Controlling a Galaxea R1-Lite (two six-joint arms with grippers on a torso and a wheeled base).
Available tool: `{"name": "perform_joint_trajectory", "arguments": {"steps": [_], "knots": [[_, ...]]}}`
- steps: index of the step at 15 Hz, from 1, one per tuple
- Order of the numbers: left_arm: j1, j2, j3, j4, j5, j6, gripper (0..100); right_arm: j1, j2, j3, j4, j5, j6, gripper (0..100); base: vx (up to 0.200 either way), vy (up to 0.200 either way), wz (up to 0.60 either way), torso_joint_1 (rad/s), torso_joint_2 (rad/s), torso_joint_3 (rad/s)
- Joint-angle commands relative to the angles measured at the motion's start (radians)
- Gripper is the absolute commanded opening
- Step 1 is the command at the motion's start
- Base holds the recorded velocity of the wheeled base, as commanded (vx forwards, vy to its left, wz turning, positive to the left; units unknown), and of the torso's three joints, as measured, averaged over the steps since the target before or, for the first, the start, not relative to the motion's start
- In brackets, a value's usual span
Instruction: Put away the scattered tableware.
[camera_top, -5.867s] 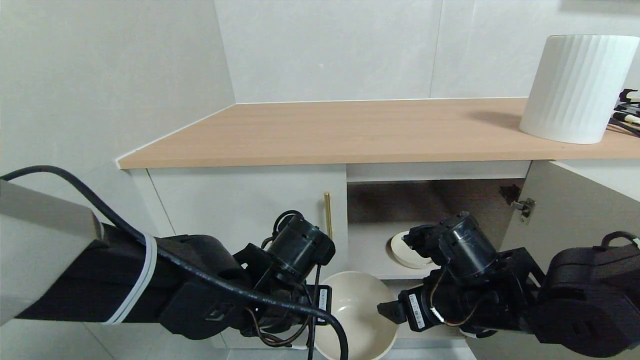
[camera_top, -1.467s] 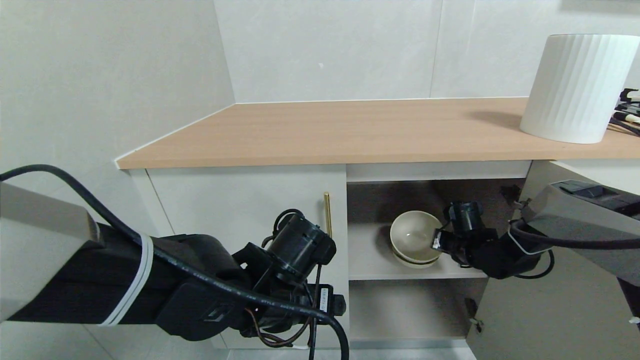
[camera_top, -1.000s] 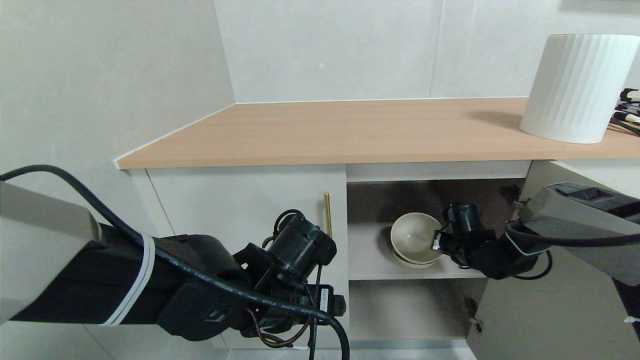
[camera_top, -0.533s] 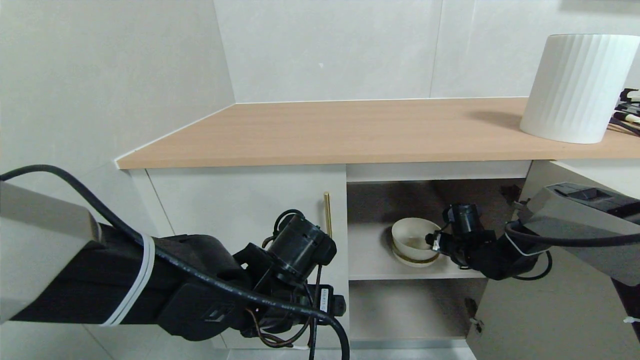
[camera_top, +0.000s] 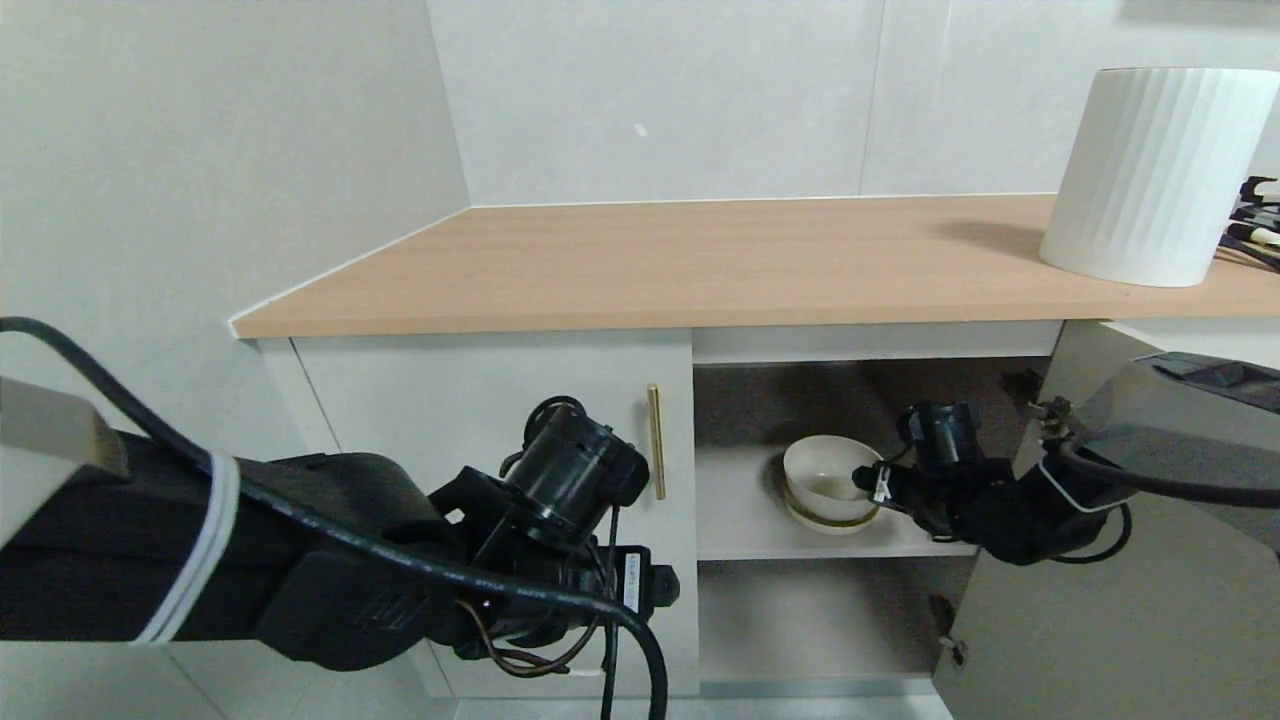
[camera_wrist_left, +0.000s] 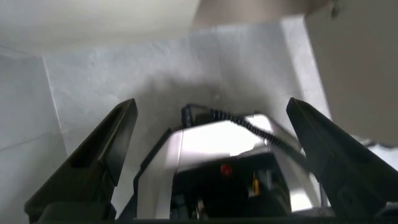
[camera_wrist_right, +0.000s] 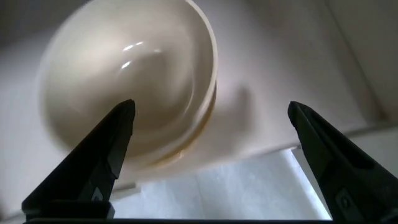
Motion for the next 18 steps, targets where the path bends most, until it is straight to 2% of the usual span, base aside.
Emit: {"name": "perform_joint_trajectory", "arguments": {"steps": [1, 2, 3, 5, 7, 10, 11, 13, 14, 16, 18], "knots": [[0.040, -0.124, 0.025, 0.001, 0.013, 0.003, 100, 0.056, -0.251, 0.187, 0.024, 0.030, -0.004, 100, 0.000, 0.000, 0.00, 0.000, 0.00, 0.000], [0.066, -0.198, 0.038, 0.005, 0.013, 0.008, 100, 0.069, -0.351, 0.244, 0.042, 0.054, -0.006, 100, 0.000, 0.000, 0.00, 0.000, 0.00, 0.000], [0.097, -0.271, 0.053, 0.021, 0.015, 0.029, 100, 0.083, -0.449, 0.288, 0.081, 0.076, -0.012, 100, 0.000, 0.000, 0.00, 0.000, 0.00, 0.000], [0.123, -0.414, 0.102, 0.042, 0.010, 0.066, 100, 0.102, -0.639, 0.372, 0.199, 0.132, -0.047, 100, 0.000, 0.000, 0.00, 0.000, 0.00, 0.000], [0.128, -0.500, 0.174, 0.041, 0.007, 0.069, 100, 0.128, -0.803, 0.432, 0.345, 0.160, -0.091, 100, 0.000, 0.000, 0.00, 0.000, 0.00, 0.000], [0.183, -0.543, 0.234, 0.036, 0.006, 0.071, 100, 0.158, -0.921, 0.454, 0.506, 0.160, -0.088, 100, 0.000, 0.000, 0.00, 0.000, 0.00, 0.000], [0.189, -0.546, 0.242, 0.036, 0.006, 0.071, 100, 0.158, -0.928, 0.466, 0.507, 0.155, -0.087, 100, 0.000, 0.000, 0.00, 0.000, 0.00, 0.000], [0.194, -0.523, 0.237, 0.016, 0.004, 0.100, 100, 0.161, -0.961, 0.487, 0.512, 0.154, -0.088, 100, 0.000, 0.000, 0.00, 0.000, 0.00, 0.000], [0.194, -0.509, 0.240, -0.012, 0.010, 0.134, 100, 0.192, -0.967, 0.501, 0.512, 0.148, -0.088, 100, 0.000, 0.000, 0.00, 0.000, 0.00, 0.000], [0.194, -0.512, 0.246, -0.015, 0.010, 0.132, 100, 0.214, -0.957, 0.506, 0.512, 0.143, -0.090, 100, 0.000, 0.000, 0.00, 0.000, 0.00, 0.000], [0.194, -0.512, 0.246, -0.015, 0.009, 0.134, 100, 0.221, -0.932, 0.512, 0.512, 0.142, -0.088, 100, -0.200, 0.000, 0.00, 0.002, 0.01, 0.002]]}}
